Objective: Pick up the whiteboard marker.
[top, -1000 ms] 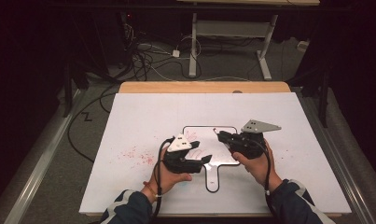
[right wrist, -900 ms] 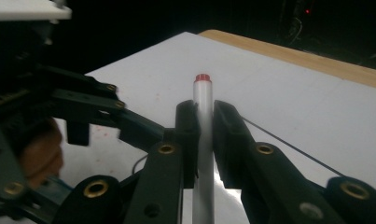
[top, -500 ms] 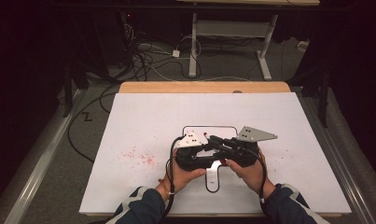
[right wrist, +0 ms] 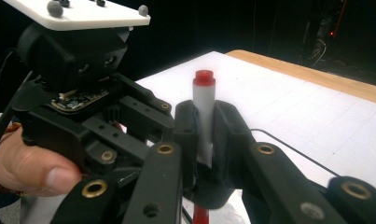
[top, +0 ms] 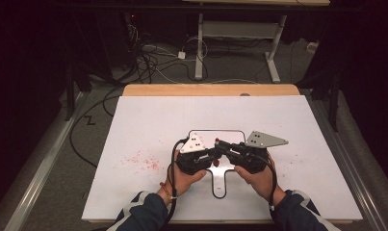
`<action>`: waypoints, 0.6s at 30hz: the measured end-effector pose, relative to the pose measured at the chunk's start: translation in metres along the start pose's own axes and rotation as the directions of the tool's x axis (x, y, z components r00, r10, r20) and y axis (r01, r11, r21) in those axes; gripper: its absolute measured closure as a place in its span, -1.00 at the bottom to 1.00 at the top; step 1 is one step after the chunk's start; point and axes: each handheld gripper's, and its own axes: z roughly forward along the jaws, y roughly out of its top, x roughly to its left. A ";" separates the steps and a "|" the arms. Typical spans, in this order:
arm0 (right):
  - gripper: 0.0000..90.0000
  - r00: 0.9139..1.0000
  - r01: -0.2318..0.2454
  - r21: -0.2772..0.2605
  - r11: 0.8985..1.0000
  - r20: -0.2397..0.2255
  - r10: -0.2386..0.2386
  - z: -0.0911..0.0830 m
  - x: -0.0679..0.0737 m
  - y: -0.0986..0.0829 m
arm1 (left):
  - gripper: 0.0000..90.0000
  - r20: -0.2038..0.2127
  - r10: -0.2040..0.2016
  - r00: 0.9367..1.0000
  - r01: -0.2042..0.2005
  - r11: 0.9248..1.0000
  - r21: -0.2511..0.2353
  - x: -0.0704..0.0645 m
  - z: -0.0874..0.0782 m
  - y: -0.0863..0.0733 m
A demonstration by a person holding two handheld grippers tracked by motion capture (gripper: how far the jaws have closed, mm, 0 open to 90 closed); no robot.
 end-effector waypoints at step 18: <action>-0.03 0.972 0.166 0.022 0.986 0.165 -0.168 -0.047 -0.006 -0.009 | 0.75 -0.121 0.026 0.992 -0.025 1.000 0.014 0.029 -0.022 -0.005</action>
